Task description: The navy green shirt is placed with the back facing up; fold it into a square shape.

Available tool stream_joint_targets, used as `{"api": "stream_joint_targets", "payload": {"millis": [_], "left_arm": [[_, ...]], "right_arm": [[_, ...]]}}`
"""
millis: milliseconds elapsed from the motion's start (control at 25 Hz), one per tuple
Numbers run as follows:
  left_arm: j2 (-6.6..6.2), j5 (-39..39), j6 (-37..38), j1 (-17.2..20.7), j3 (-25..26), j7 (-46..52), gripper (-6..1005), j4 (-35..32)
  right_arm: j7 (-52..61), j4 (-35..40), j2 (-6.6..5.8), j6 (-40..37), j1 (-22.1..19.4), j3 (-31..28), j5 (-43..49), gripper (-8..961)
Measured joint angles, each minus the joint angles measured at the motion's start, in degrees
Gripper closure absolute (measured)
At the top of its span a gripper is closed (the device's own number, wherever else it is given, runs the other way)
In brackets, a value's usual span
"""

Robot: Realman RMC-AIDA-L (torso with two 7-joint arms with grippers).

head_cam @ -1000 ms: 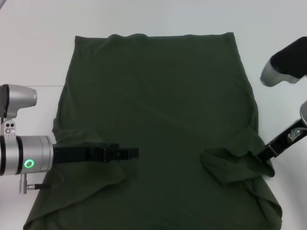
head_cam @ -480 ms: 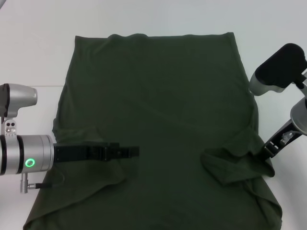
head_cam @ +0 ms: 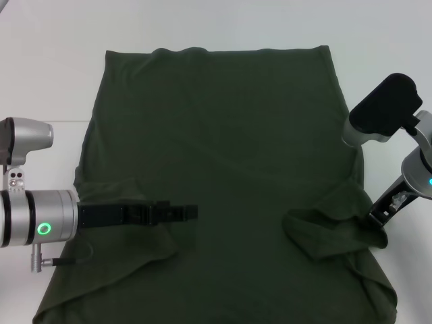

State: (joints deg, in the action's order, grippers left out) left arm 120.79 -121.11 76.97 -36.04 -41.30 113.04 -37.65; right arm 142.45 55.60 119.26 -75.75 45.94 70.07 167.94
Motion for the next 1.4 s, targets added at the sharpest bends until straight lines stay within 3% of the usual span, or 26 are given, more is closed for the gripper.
{"api": "stream_joint_targets", "payload": {"millis": [200,440,840,1400], "left_arm": [[0.06,0.0,0.0,-0.1,0.0,0.7,115,-0.1],[0.06,0.5,0.0,-0.1,0.0,0.8,115,-0.2],[0.03,0.8,-0.9,-0.6,0.0,0.8,114,-0.1],[-0.32,0.8,-2.0,-1.5,0.0,0.5,114,-0.1]], "right_arm": [[-0.1,0.2,-0.24,-0.2,-0.1,1.0,0.0,538],[0.3,1.0,-1.55,-0.9,-0.1,0.7,0.0,596],[0.2,0.9,-1.15,-0.6,2.3,-1.9,-0.3,950],[2.2,-7.7,-1.31,4.2,11.2,-7.9,-0.1,949]]}}
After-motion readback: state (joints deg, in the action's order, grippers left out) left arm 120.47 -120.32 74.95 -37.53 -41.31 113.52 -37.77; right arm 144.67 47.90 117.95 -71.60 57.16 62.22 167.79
